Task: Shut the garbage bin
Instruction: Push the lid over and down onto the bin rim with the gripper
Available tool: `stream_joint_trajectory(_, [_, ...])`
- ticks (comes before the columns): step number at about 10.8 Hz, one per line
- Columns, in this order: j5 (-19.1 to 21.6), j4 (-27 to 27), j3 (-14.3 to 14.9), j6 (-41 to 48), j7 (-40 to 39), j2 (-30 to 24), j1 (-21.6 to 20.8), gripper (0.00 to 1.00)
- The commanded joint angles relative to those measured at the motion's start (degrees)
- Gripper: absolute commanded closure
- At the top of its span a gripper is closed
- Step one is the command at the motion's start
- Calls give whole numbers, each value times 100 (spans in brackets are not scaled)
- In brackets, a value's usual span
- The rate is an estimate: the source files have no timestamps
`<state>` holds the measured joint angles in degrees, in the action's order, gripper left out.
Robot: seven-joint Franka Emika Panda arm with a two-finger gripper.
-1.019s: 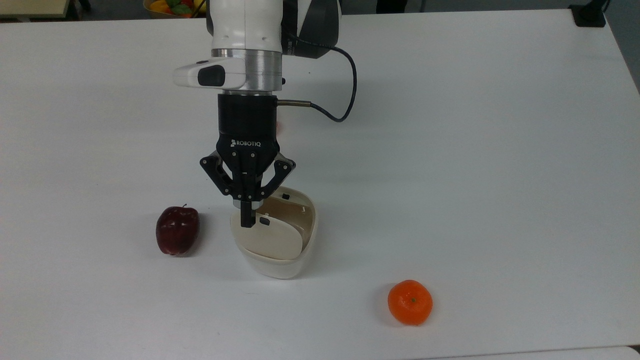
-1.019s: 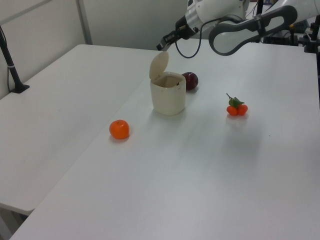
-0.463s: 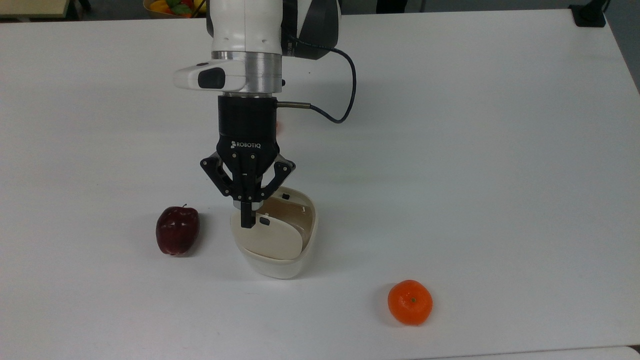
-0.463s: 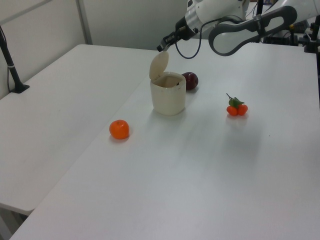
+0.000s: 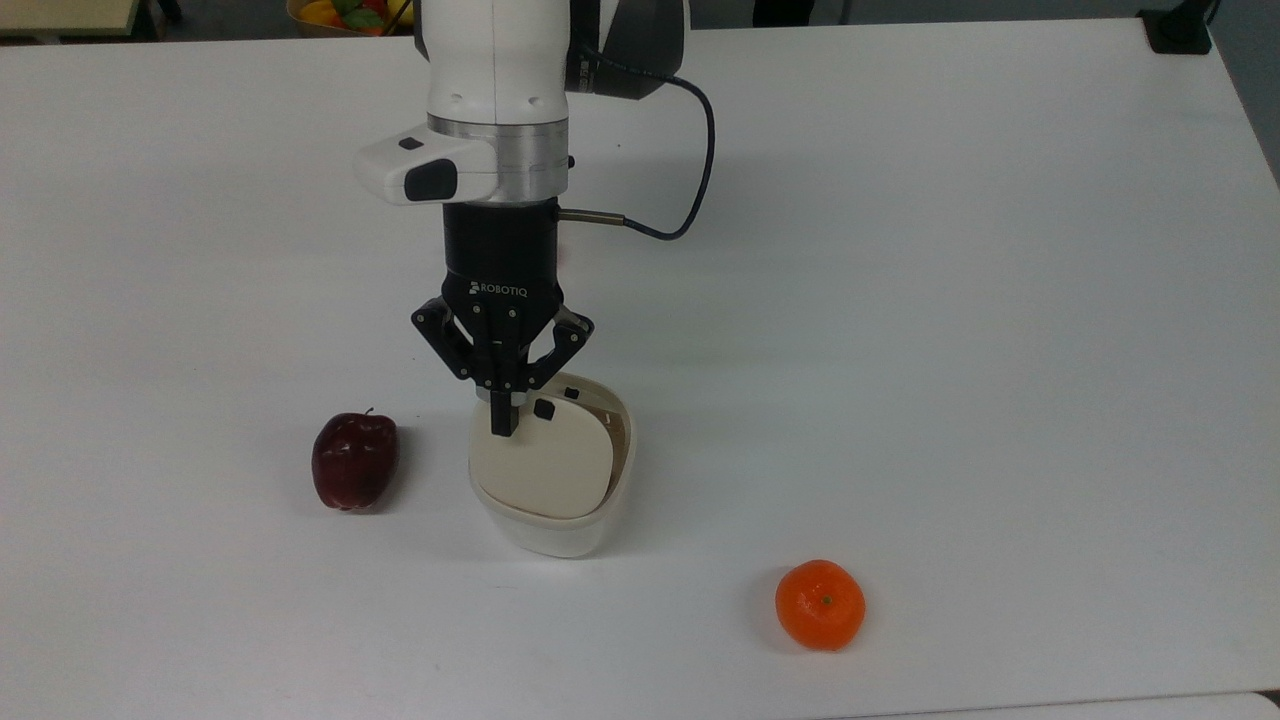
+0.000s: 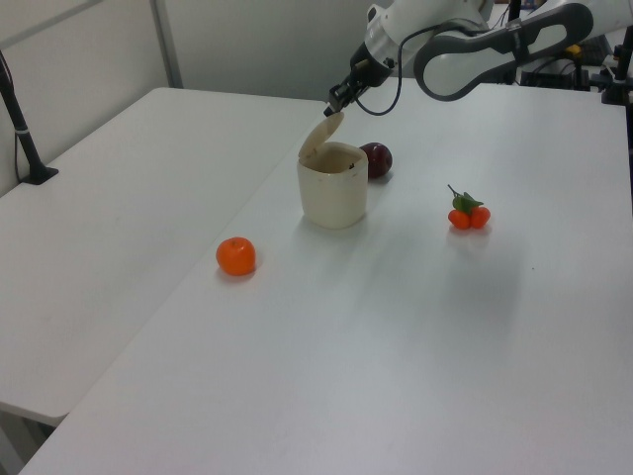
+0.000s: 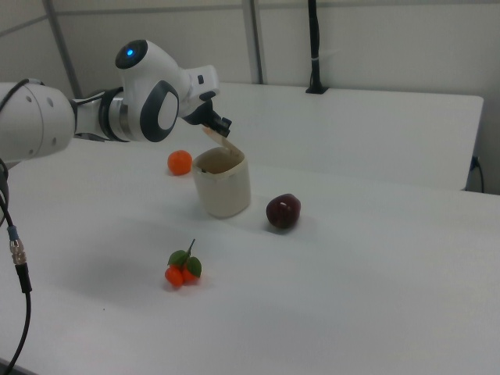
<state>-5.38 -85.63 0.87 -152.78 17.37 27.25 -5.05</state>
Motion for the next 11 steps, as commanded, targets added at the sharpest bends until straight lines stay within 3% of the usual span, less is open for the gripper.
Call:
stream_joint_trajectory(1, [-59,-112,-25,870,-22,-229,-75,100])
stream_joint_trajectory(4, [-68,-103,-51,1381,-216,-229,-127,100])
stream_joint_trajectory(11, [-68,-147,-43,1382,-216,-62,-242,100])
